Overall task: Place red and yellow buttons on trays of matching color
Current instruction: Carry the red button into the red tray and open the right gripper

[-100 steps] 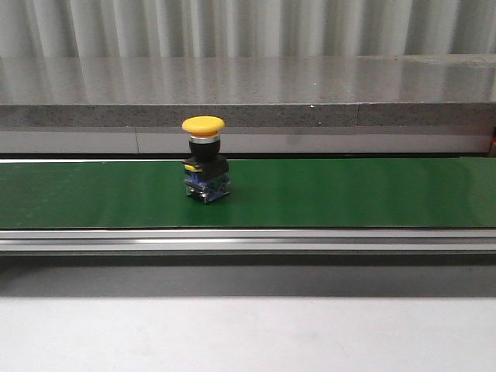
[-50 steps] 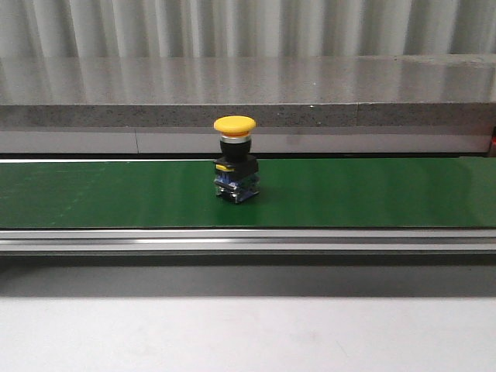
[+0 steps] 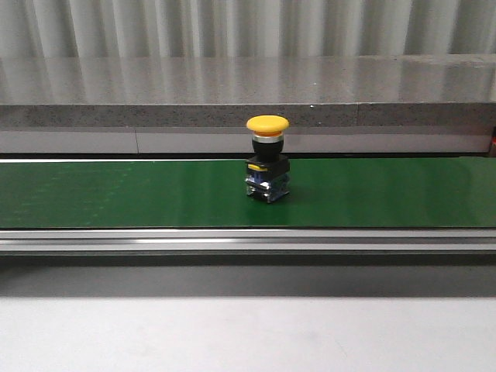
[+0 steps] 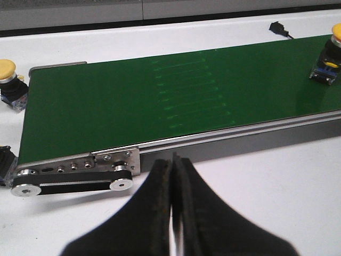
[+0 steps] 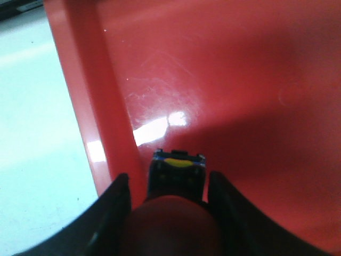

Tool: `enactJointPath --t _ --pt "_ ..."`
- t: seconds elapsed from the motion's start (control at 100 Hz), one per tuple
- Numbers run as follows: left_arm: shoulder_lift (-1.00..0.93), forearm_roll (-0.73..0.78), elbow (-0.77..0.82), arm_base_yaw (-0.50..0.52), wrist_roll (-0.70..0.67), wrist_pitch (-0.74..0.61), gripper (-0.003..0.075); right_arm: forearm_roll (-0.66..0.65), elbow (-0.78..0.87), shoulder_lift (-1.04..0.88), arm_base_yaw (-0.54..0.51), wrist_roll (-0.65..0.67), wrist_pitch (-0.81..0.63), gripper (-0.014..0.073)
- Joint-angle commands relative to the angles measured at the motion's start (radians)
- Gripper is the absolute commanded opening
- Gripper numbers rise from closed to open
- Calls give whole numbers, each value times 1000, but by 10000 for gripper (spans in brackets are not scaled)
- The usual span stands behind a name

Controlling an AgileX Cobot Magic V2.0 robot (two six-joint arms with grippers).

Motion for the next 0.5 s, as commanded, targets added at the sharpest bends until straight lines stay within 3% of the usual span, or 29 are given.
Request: enactJointPath --t 0.0,0.14,0.29,0.36,0.49 --pt "7 -23 -24 -8 -4 -69 -20 19 -34 -47 -4 -6 -48 143" --pt "7 -23 -24 -8 -4 -69 -20 20 -39 -34 -4 -6 -48 188" --pt "7 -23 -24 -8 -4 -69 -20 20 -42 -34 -4 -6 -49 479" --pt "7 -23 -24 -8 -4 -69 -20 20 -42 -34 -4 -6 -49 566" --pt "7 -23 -24 -8 -4 -69 -20 20 -38 -56 -4 -7 -45 571"
